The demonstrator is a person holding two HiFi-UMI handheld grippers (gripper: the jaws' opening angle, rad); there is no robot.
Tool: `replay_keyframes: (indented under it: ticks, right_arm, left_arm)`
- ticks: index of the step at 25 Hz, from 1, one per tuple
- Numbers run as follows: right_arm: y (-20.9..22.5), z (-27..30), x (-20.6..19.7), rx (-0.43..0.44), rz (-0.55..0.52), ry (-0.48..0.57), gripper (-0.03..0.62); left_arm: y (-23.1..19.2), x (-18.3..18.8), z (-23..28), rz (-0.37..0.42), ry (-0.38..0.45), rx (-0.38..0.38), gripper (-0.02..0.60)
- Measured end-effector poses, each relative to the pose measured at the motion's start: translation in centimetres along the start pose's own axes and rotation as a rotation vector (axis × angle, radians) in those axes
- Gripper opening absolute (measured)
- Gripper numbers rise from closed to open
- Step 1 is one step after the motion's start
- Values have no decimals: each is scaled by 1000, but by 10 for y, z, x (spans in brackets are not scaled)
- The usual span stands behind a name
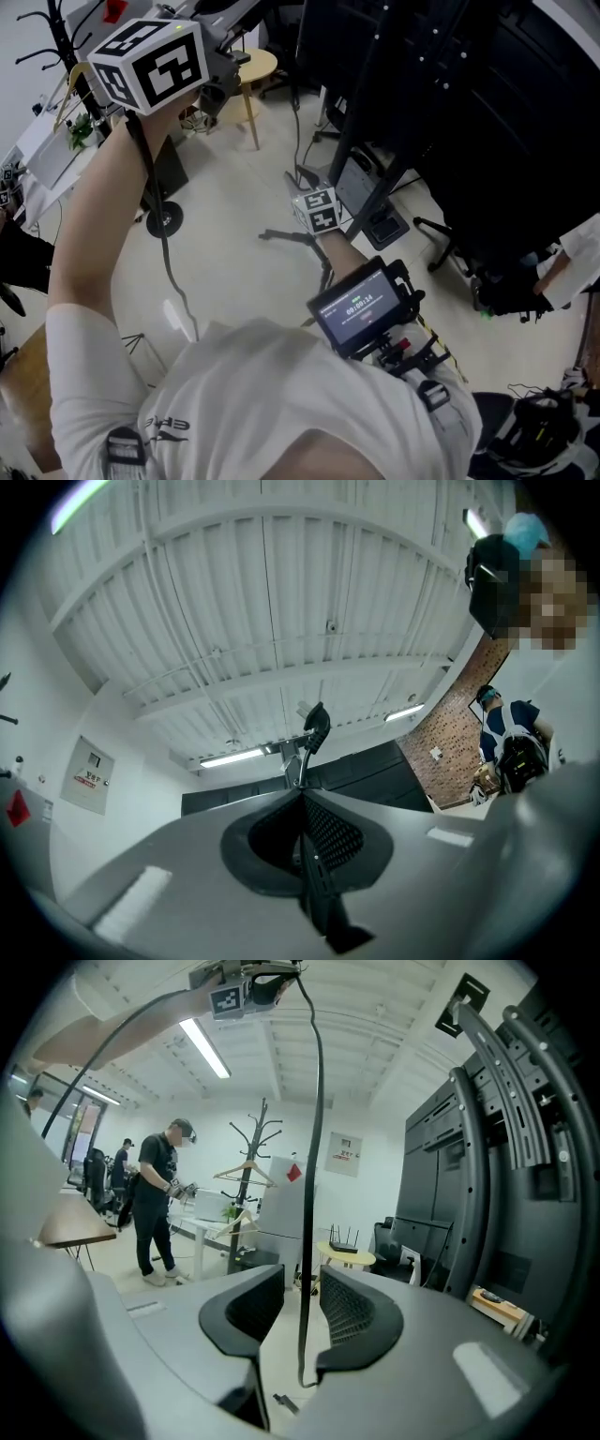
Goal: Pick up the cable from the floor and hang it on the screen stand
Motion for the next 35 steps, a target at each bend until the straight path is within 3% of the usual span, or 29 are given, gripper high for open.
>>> replay_keyframes:
  ticks: [3, 14, 18, 25, 31, 35]
  right_arm:
    - [-6, 3, -2, 2, -12, -5, 104]
    - [-9, -4, -15, -8, -18, -28, 91]
    - [-8, -8, -15, -22, -25, -22, 45]
    - [-2, -17, -11, -39, -33, -21, 38]
    - [23, -41, -8, -105, -56, -6, 37]
    - [57, -78, -1, -194, -81, 16, 35]
  left_arm:
    - [-5, 4, -7, 10, 1, 13, 5]
    - [-21, 14, -15, 15, 8, 46, 5]
    - [-25, 14, -18, 24, 4, 59, 5]
    - [-39, 11, -22, 11, 3, 91, 5]
    - [-61, 8, -31, -3, 8, 131, 5]
    - [-89, -5, -41, -61, 12, 176, 5]
Point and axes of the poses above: the fingertips, and each gripper's own axes: z forward along the fingers, y to its right, x out of its top, the point moved 1 cm from there along -z, backward along the fingers, and after that the axes turned 3 degrees about y, right-handed, at the moved point
